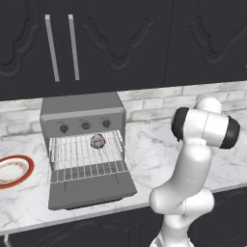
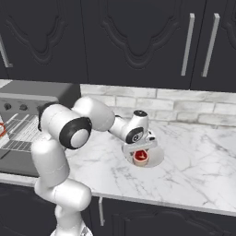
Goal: Open the toaster oven door. Place the bread on the bottom rack in the toaster oven and place the steak on the top rack.
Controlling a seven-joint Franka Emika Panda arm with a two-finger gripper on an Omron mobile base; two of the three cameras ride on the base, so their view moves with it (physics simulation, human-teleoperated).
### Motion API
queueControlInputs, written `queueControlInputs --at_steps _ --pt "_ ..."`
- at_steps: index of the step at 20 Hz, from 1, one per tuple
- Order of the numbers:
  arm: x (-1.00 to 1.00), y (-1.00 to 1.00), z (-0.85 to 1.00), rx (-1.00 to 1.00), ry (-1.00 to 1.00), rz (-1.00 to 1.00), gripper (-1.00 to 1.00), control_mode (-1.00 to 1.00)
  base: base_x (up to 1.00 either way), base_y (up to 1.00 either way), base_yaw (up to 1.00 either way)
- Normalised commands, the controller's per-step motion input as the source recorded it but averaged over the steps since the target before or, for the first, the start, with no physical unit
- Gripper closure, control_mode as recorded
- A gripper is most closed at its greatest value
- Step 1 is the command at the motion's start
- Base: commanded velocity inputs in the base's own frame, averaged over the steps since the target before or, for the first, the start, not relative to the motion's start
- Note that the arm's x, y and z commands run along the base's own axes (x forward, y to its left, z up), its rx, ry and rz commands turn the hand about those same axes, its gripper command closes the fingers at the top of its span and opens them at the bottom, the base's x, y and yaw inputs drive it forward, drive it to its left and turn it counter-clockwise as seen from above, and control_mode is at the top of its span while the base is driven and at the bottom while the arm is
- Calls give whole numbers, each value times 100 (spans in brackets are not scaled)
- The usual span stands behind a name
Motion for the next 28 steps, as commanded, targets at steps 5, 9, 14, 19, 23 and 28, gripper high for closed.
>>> queueControlInputs --at_steps 5,9,14,19,23,28 --pt "-42 25 26 0 -1 2 100 -100 0 0 0" --pt "-38 31 42 -5 0 6 100 -100 0 0 0" --pt "-33 40 42 -10 0 19 100 -100 0 0 0" --pt "-28 43 42 -3 0 23 100 -100 0 0 0" --pt "-18 47 39 0 0 30 100 -100 0 0 0" --pt "-11 52 35 0 3 36 100 -100 0 0 0"
